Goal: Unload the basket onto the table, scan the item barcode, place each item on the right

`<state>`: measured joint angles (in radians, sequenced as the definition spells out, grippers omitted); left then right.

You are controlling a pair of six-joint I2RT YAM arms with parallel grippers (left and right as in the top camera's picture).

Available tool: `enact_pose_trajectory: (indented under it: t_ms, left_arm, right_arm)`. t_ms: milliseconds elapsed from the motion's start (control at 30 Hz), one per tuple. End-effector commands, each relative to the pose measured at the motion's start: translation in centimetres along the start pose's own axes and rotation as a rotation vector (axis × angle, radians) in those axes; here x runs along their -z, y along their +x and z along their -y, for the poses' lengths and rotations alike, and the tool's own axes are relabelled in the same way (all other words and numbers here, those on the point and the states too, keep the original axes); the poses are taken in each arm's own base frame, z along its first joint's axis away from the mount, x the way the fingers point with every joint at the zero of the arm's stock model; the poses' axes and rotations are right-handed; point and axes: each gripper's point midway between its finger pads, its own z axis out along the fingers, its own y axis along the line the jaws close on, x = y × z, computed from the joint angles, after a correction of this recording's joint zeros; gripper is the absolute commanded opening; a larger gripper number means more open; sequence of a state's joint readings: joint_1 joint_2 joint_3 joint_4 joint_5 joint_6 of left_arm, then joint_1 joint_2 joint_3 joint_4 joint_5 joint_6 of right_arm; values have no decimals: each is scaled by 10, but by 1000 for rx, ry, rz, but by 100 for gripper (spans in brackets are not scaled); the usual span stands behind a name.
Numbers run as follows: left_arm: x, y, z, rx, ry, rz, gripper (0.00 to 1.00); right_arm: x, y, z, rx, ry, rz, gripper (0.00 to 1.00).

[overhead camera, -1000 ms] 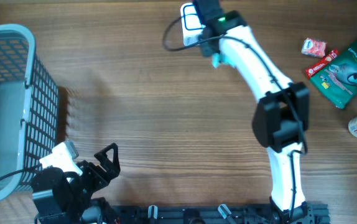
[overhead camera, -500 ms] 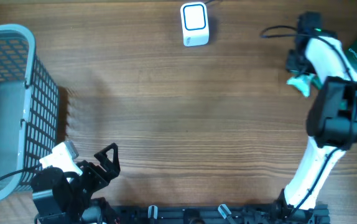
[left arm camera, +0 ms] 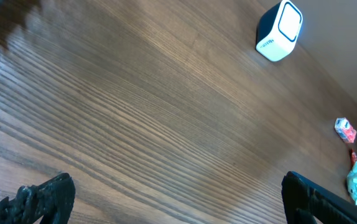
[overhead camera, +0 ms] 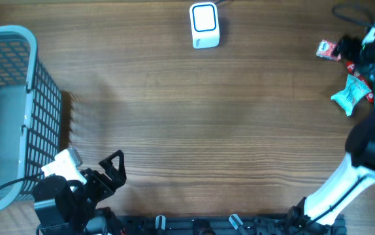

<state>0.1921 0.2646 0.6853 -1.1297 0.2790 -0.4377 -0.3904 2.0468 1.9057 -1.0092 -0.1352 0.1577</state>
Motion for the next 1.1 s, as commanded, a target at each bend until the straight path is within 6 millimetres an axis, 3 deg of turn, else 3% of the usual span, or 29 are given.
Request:
enact_pose_trajectory:
  t_ms: [0,133,267,500,633,867,1067]
  left_arm:
    - [0,0,1,-19,7,-2,100]
    - [0,0,1,-19,7,-2,100]
    - [0,0,1,-19,7,-2,100]
    - [0,0,1,-18,7,-2,100]
    - [0,0,1,-19,7,-2,100]
    - [0,0,1,-19,8,-2,100]
    - [0,0,1,-18,7,-2,100]
  right_arm:
    - [160,-22,-69,120,-190,311,100]
    - [273,22,-90,175,-249,469,100]
    - [355,79,-86,199,-278,594,100]
    - [448,147,-77,240,-324,844,99]
    - [474,180,-66,238,-307,927,99]
    - [474,205,-67,269,-354,958,100]
    - [470,220,-84,388,-542,1170,100]
